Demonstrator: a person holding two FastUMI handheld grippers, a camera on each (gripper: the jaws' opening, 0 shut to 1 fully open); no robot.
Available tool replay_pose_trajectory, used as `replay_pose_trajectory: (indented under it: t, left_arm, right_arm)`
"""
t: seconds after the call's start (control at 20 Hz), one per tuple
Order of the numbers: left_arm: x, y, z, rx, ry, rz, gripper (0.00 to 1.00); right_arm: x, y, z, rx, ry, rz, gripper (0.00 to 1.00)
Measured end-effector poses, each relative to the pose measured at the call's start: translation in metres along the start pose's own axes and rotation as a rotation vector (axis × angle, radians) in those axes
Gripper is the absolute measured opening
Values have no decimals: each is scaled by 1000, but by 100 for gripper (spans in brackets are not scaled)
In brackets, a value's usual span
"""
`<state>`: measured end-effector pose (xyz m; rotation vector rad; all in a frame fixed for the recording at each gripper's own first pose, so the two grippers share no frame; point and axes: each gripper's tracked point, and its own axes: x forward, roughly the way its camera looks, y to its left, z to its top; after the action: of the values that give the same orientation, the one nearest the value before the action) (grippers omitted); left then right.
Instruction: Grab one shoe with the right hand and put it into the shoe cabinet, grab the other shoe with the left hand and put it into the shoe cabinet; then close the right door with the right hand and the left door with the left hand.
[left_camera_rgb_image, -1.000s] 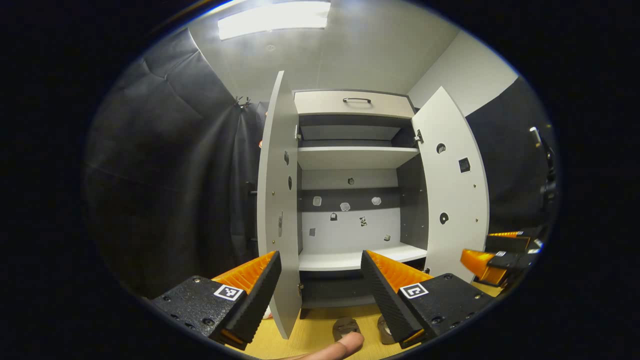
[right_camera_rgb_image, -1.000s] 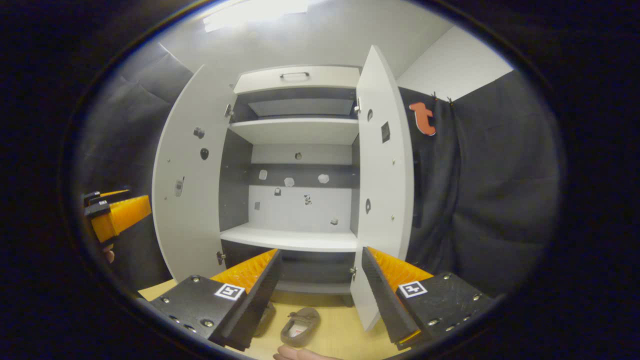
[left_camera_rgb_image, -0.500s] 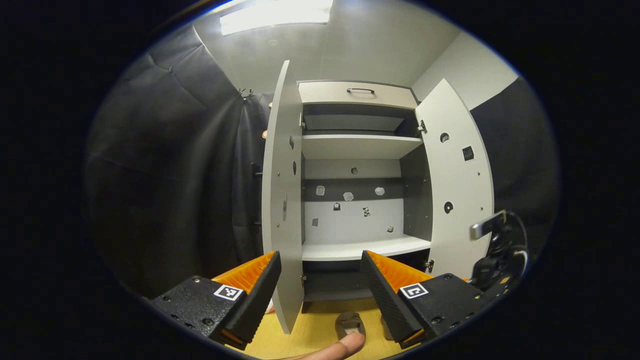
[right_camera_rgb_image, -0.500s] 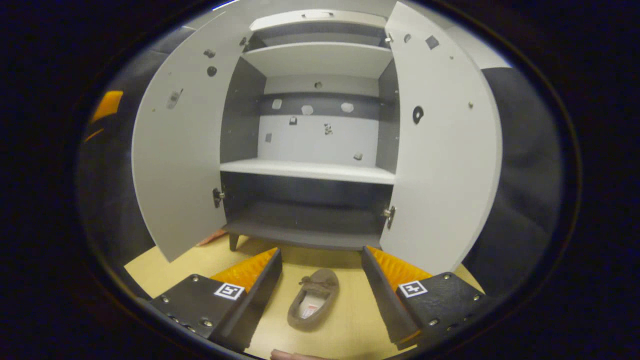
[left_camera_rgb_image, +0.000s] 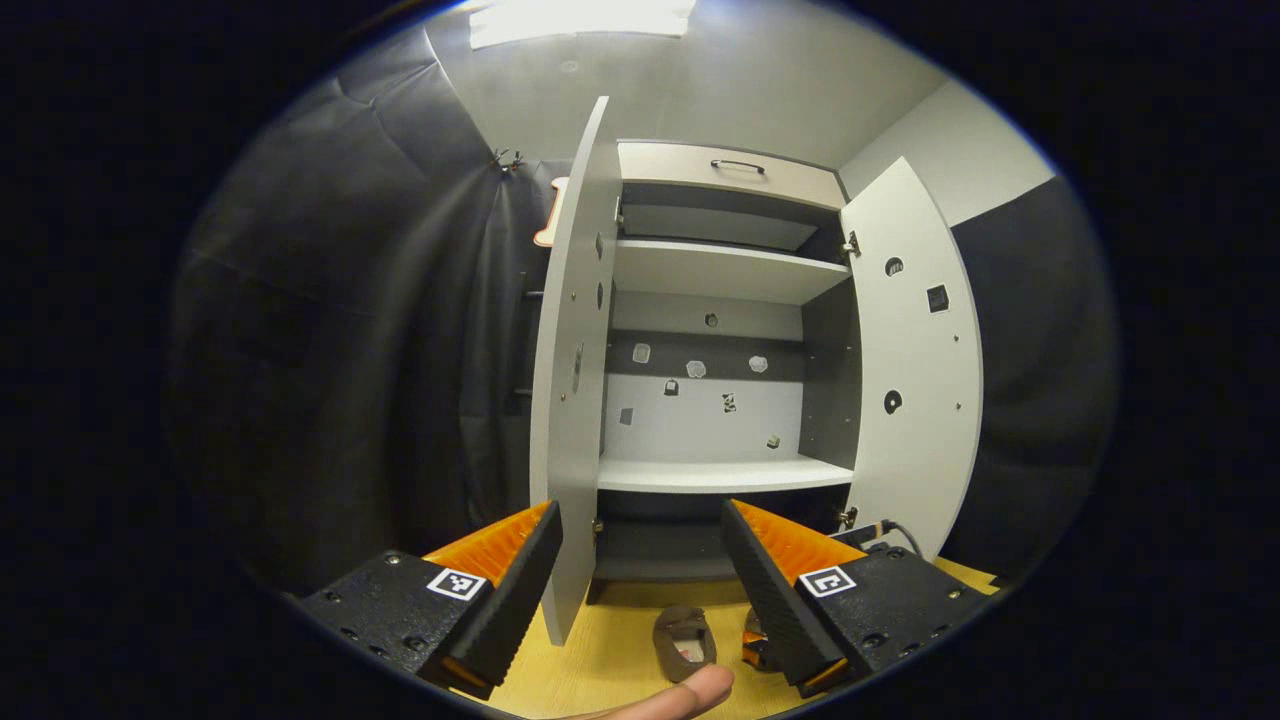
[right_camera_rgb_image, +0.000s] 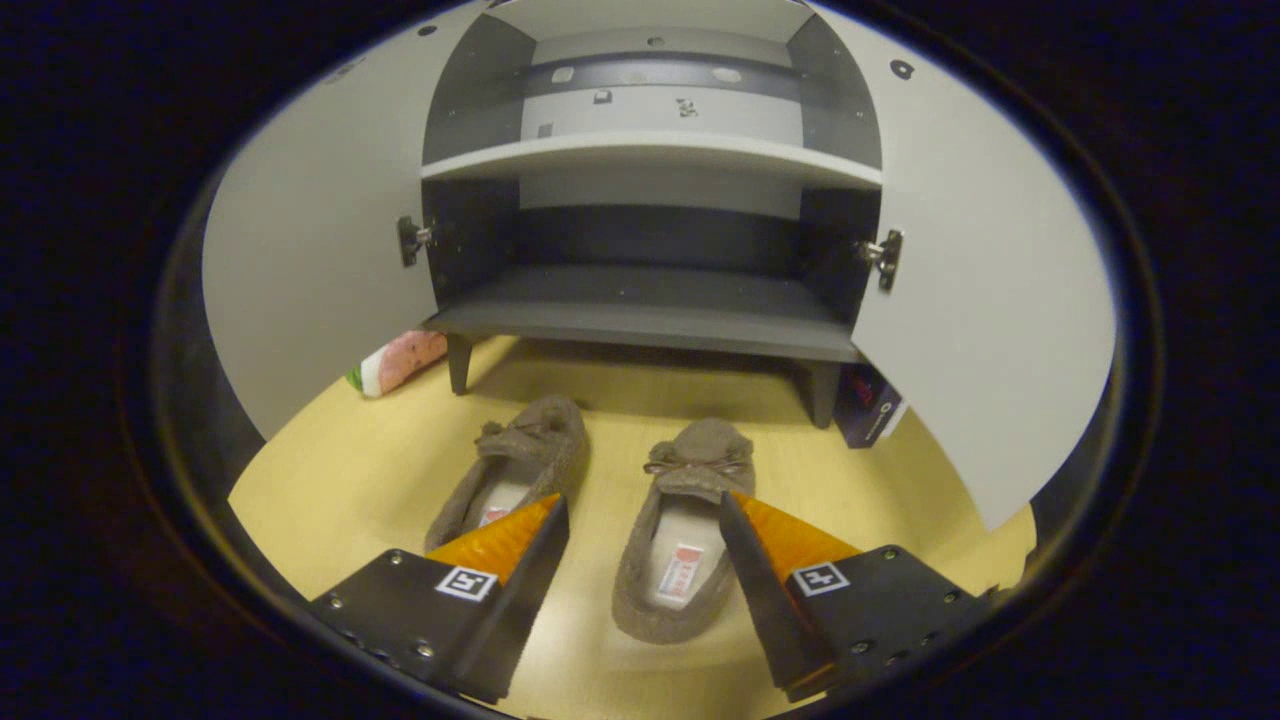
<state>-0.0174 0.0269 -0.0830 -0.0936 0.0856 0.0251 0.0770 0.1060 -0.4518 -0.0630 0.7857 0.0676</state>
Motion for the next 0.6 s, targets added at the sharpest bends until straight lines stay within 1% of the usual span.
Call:
replay_pose_trajectory:
  t: [0.05,0.1,0.15,0.25,0.3,0.35,0.4,0.45,0.5,0.55,0.6]
  left_arm:
    - [0,2,1,3,-5,7,98]
    - [0,4,0,8,-9,14,98]
    - [1,5,0,7,-10,14,98]
    - [1,3,-4,0,-2,3,98]
    - [1,3,-7,0,3,1,98]
    - [2,5,-8,3,7,6,98]
    - [4,6,-11,8,9,11,98]
    - [6,6,-13,12,14,14,98]
    - [8,5,-16,12,19,14,98]
    - [10,4,-20,11,28,11,98]
    - [11,2,-24,10,37,6,98]
  right_arm:
    - [9,1,-6,6,23,-5,87]
    - [17,0,-12,18,48,-19,86]
    - [27,-1,-17,38,69,-26,82]
    - [44,-7,-23,95,96,-53,84]
    - [51,-11,-22,123,89,-76,79]
    - [57,-14,-24,139,85,-85,63]
    - [61,-10,-25,158,81,-67,55]
    - [64,-6,-26,167,73,-53,54]
    - [77,-11,-32,175,67,-66,54]
    - [65,-7,-27,191,58,-52,33]
    - [65,-9,-26,212,45,-44,12]
